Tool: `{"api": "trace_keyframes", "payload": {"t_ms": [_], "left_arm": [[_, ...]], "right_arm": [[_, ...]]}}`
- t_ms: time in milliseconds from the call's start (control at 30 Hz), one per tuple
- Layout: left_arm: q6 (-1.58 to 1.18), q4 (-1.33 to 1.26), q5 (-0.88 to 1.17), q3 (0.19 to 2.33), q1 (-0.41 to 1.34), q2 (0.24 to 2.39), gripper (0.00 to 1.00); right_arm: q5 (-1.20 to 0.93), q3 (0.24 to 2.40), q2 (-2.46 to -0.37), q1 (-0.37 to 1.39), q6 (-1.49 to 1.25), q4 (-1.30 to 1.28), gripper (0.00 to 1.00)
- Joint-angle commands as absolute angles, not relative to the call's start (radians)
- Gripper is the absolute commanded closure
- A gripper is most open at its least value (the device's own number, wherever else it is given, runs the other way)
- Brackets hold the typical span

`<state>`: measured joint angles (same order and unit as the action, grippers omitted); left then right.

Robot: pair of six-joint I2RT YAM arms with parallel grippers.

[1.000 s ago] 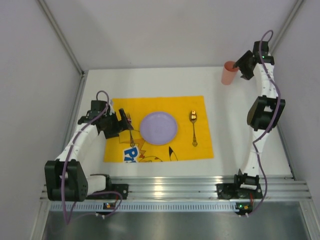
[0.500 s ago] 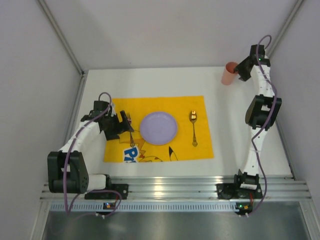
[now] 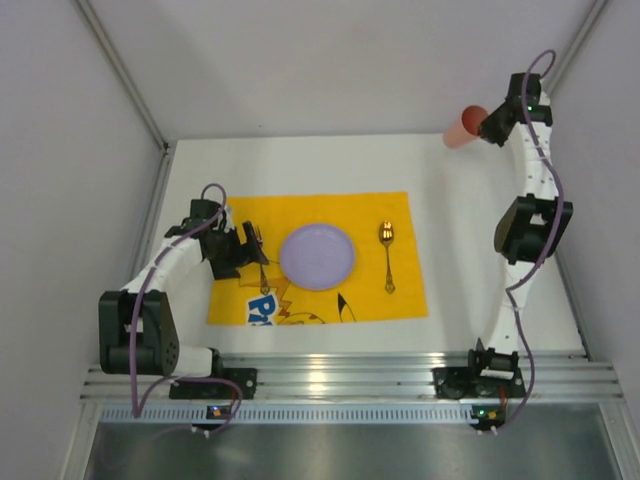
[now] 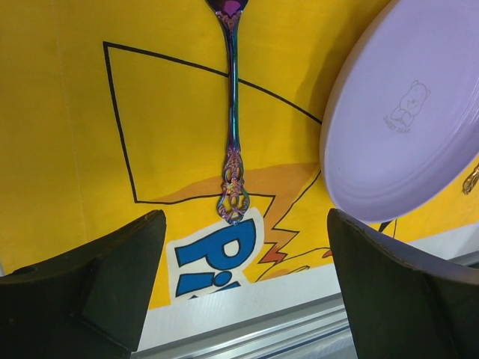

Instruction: Set the dinner table for one person

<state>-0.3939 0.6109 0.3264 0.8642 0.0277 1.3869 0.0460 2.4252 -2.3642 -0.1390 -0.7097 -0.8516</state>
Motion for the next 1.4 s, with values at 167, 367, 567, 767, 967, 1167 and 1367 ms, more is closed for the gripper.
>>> {"api": "trace_keyframes", "payload": {"t_ms": [167, 367, 567, 767, 967, 1167, 1367], "left_arm": [[-0.38, 0.557, 0.367, 0.868, 0.031, 1.385, 0.06], [-0.374, 0.549, 0.371, 0.85, 0.031, 1.358, 0.06], [-0.371, 0.542, 0.374, 0.836, 0.032, 1.318, 0.06], [-0.37, 0.534, 0.379, 0.83, 0.032, 1.307, 0.06], [-0.371, 0.523, 0.383, 0.825, 0.032, 1.312, 0.06], [-0.371, 0.514, 0.387, 0.825, 0.032, 1.319, 0.06], [-0.371, 0.511, 0.394, 0.825, 0.032, 1.325, 0.06]], "right_arm": [[-0.066, 2.275, -1.907, 0.083, -0.643, -0.796, 1.0], [0.021, 2.171, -1.965, 0.283, -0.589, -0.977, 1.0], [0.107, 2.178, -2.059, 0.318, -0.583, -1.045, 1.0], [0.199, 2.31, -2.178, 0.318, -0.558, -1.159, 1.0], [0.255, 2.26, -2.18, 0.322, -0.551, -1.204, 1.0], [0.27, 2.189, -2.161, 0.325, -0.555, -1.209, 1.0], [0.235, 2.065, -2.102, 0.33, -0.566, -1.076, 1.0]]}}
